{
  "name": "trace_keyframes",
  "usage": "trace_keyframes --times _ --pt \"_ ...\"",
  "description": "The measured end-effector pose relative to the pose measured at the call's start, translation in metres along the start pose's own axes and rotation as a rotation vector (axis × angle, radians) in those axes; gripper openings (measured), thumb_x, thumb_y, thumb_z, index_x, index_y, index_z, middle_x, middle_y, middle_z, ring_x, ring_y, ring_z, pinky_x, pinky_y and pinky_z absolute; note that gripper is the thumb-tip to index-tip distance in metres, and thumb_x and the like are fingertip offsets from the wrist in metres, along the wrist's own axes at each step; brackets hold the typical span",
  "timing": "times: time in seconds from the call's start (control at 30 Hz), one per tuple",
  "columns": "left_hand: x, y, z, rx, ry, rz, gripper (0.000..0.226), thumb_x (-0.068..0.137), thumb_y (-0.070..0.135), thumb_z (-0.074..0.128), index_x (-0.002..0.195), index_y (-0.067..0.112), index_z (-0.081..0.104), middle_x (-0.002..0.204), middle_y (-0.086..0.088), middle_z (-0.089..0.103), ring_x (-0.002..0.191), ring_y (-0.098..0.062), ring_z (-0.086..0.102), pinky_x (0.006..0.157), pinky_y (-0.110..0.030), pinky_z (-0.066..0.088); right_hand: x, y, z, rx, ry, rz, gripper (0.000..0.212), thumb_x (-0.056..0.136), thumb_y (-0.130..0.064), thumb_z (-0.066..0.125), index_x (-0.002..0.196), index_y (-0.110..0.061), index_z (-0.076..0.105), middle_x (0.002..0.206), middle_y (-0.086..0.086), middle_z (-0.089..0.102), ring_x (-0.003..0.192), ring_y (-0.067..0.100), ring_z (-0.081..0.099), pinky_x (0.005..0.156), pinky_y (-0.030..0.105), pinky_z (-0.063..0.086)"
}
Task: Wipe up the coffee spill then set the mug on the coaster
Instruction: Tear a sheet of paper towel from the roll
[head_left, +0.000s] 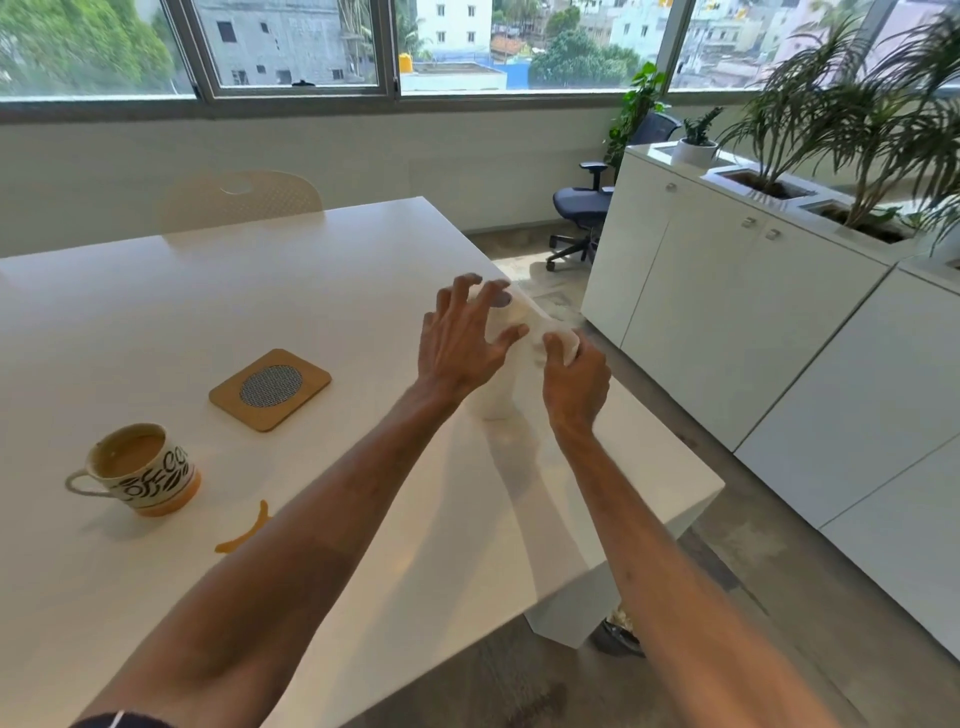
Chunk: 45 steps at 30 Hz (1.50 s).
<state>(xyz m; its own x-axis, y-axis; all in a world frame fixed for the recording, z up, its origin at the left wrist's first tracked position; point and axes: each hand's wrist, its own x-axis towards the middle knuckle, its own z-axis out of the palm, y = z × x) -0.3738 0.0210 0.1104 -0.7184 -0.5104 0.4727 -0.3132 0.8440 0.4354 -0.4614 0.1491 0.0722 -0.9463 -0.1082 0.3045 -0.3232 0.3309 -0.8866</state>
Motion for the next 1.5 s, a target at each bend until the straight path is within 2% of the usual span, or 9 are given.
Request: trace_keyframes --times 0.23,0.47,0.67,0.87,1.07,1.2,1.3,1.4,1.5 --pt "0.002 -0.013 -0.013 -0.053 -0.063 -0.045 0.050 0.094 0.034 0.057 0.142 0.025 0.066 0.160 0.002 0.054 0.147 -0.030 0.048 0.115 -0.057 0.048 0.022 0.015 -0.019 0.074 -0.025 0.046 0.034 0.096 -0.045 0.079 0.106 -0.013 0.083 0.094 0.006 0.081 0.085 0.027 0.075 0.076 0.038 0.058" --pt "0.014 -0.005 -0.015 -0.009 -0.004 -0.089 0.054 0.088 0.068 0.070 0.127 0.033 0.056 0.131 0.013 0.071 0.114 -0.024 0.065 0.084 -0.039 0.048 0.031 0.023 -0.029 0.128 -0.080 0.077 0.019 0.095 -0.037 0.078 0.081 -0.027 0.072 0.074 -0.009 0.073 0.076 0.022 0.073 0.069 0.034 0.056" --pt "0.029 -0.007 -0.024 -0.105 -0.244 -0.078 0.070 0.088 0.032 0.058 0.158 0.029 0.053 0.151 0.000 0.053 0.136 -0.031 0.059 0.117 -0.056 0.046 0.043 0.028 -0.039 0.168 -0.085 0.110 0.019 0.095 -0.033 0.078 0.082 -0.018 0.077 0.074 -0.003 0.075 0.072 0.025 0.075 0.069 0.046 0.065" --pt "0.036 -0.009 -0.019 -0.123 -0.319 -0.095 0.056 0.088 0.027 0.042 0.140 0.028 0.065 0.145 0.000 0.044 0.134 -0.029 0.047 0.116 -0.056 0.043 0.056 0.040 -0.049 0.274 -0.190 0.157 0.011 0.088 -0.023 0.078 0.079 -0.016 0.079 0.075 0.006 0.077 0.069 0.033 0.077 0.062 0.057 0.067" --pt "0.039 -0.014 -0.005 -0.075 -0.248 -0.057 0.067 0.098 0.052 0.070 0.156 0.025 0.050 0.153 -0.005 0.052 0.136 -0.025 0.053 0.114 -0.049 0.047 0.064 0.045 -0.055 0.338 -0.211 0.192 0.006 0.085 -0.021 0.078 0.080 -0.023 0.082 0.078 0.006 0.078 0.076 0.037 0.079 0.060 0.055 0.068" --pt "0.046 -0.019 -0.006 -0.013 -0.254 -0.008 0.056 0.097 0.039 0.067 0.149 0.019 0.061 0.146 -0.005 0.056 0.136 -0.028 0.051 0.112 -0.050 0.049 0.069 0.047 -0.056 0.210 -0.215 0.192 0.020 0.086 -0.024 0.075 0.103 -0.016 0.083 0.094 0.010 0.080 0.089 0.037 0.077 0.082 0.058 0.067" --pt "0.047 -0.019 -0.008 -0.020 -0.273 -0.002 0.050 0.095 0.039 0.064 0.142 0.021 0.065 0.144 -0.004 0.057 0.135 -0.029 0.051 0.107 -0.047 0.047 0.068 0.034 -0.061 0.033 -0.182 0.055 0.032 0.089 -0.022 0.074 0.121 -0.023 0.074 0.112 0.000 0.077 0.103 0.025 0.073 0.096 0.051 0.062" --pt "0.047 -0.021 -0.006 -0.019 -0.283 -0.008 0.051 0.092 0.042 0.061 0.139 0.023 0.066 0.143 -0.002 0.058 0.134 -0.028 0.050 0.101 -0.040 0.043 0.073 0.010 -0.060 -0.140 -0.141 -0.280 0.048 0.091 -0.024 0.076 0.137 -0.023 0.062 0.136 -0.002 0.067 0.126 0.020 0.064 0.112 0.046 0.050" --pt "0.047 -0.022 -0.006 -0.018 -0.289 -0.014 0.056 0.088 0.048 0.057 0.138 0.024 0.065 0.143 0.000 0.059 0.135 -0.028 0.050 0.100 -0.039 0.044 0.084 -0.019 -0.050 -0.339 -0.131 -0.593 0.051 0.092 -0.034 0.074 0.140 -0.024 0.060 0.138 0.000 0.065 0.130 0.022 0.060 0.113 0.050 0.043"
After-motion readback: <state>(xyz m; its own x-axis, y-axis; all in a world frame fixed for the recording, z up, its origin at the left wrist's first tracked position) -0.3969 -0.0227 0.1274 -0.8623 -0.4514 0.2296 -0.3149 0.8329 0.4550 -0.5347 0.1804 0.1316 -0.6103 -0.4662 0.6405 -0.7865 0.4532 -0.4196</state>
